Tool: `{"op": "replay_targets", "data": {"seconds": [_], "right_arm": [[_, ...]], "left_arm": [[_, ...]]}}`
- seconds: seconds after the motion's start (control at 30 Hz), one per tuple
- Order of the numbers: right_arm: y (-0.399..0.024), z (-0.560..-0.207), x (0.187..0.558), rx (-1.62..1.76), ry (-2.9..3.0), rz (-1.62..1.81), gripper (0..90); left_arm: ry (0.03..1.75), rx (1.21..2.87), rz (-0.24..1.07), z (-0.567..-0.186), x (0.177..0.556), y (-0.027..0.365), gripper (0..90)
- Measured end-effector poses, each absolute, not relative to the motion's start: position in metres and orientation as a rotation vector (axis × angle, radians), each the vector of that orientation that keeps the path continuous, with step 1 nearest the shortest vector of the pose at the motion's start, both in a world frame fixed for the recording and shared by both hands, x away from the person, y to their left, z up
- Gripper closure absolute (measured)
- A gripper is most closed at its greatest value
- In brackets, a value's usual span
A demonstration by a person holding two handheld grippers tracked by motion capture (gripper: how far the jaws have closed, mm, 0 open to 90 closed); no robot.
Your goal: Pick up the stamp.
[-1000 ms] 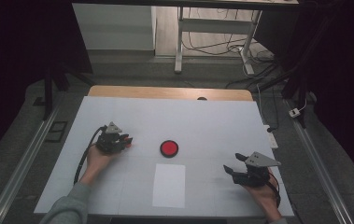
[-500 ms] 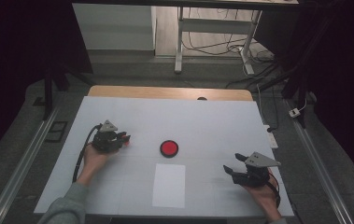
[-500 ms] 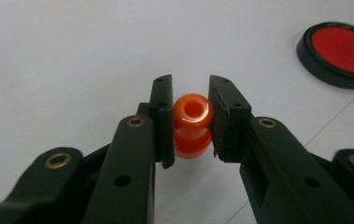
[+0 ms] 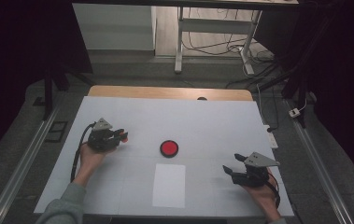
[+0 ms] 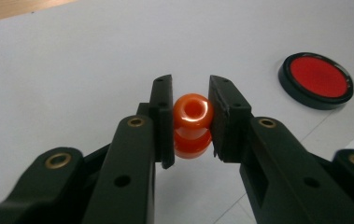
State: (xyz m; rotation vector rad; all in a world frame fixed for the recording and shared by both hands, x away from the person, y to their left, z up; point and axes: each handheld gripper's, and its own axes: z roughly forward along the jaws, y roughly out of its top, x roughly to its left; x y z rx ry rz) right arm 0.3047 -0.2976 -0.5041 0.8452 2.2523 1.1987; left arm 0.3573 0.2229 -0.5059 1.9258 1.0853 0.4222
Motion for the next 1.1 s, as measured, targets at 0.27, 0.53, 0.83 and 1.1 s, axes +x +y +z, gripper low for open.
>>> {"op": "replay_targets", "data": {"seconds": [0.27, 0.53, 0.83, 1.1], "right_arm": [[-0.297, -0.504, 0.305, 0.843, 2.257, 1.195, 31.4], [-0.297, -0.505, 0.305, 0.842, 2.258, 1.196, 31.4], [-0.297, -0.504, 0.304, 0.845, 2.252, 1.2, 31.4], [-0.297, -0.504, 0.304, 0.843, 2.25, 1.207, 31.5]], "left_arm": [[1.039, 1.915, 0.404, -0.498, 0.352, 0.215, 71.6], [0.996, 1.888, 0.39, -0.488, 0.345, 0.212, 71.6], [0.949, 1.88, 0.379, -0.479, 0.338, 0.207, 71.6], [0.901, 1.874, 0.347, -0.472, 0.333, 0.2, 71.6]]}}
